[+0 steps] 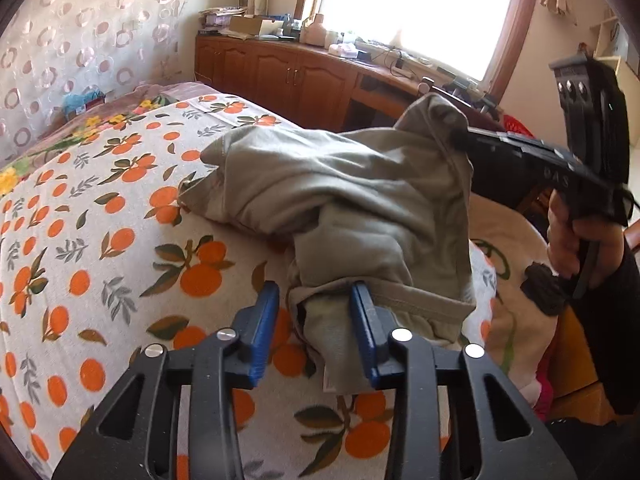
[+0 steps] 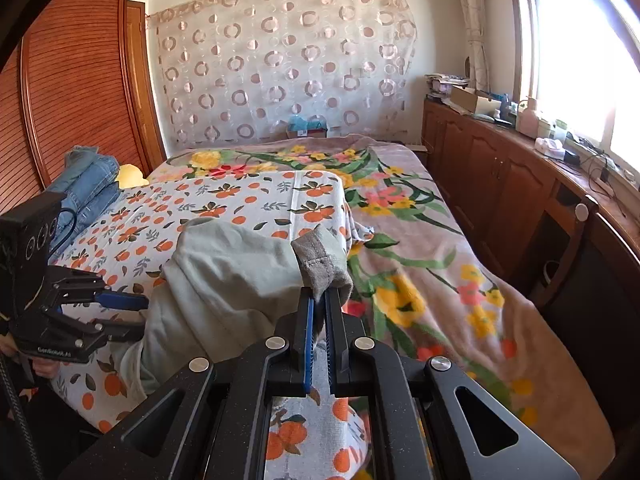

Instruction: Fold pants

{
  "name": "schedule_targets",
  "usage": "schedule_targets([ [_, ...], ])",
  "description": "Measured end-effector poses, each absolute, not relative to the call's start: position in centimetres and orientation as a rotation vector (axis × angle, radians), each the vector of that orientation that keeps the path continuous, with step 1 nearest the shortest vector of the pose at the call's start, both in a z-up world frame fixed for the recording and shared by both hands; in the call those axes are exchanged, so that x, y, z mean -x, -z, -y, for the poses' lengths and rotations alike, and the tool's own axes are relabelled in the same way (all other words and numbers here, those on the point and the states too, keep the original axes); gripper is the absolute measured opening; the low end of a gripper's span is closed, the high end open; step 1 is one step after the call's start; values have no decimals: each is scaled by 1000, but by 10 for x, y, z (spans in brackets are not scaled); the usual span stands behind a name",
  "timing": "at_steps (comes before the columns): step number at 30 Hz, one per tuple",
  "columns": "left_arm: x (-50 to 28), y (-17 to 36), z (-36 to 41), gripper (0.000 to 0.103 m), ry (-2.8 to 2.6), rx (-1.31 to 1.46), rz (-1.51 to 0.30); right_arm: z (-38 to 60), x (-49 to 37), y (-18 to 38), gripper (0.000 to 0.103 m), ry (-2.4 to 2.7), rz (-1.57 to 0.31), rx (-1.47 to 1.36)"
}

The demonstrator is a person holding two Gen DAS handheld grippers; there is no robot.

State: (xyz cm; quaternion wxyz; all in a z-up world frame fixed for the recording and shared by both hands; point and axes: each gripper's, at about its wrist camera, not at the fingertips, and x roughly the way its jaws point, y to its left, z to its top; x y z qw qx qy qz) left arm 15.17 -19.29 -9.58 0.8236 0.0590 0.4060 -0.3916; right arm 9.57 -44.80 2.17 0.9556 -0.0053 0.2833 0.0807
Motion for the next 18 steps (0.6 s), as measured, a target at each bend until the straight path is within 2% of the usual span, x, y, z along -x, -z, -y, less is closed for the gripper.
schedule_targets([
  [6, -162, 104, 191, 14, 830, -56, -913, 450, -94, -20, 5, -168, -579, 5],
  [9, -162, 104, 189, 9, 790, -54, -927, 451, -93, -21, 5, -168, -580, 2],
  [18, -156, 78, 157, 5, 688, -49, -831, 447, -86, -34, 5, -174, -528, -8],
])
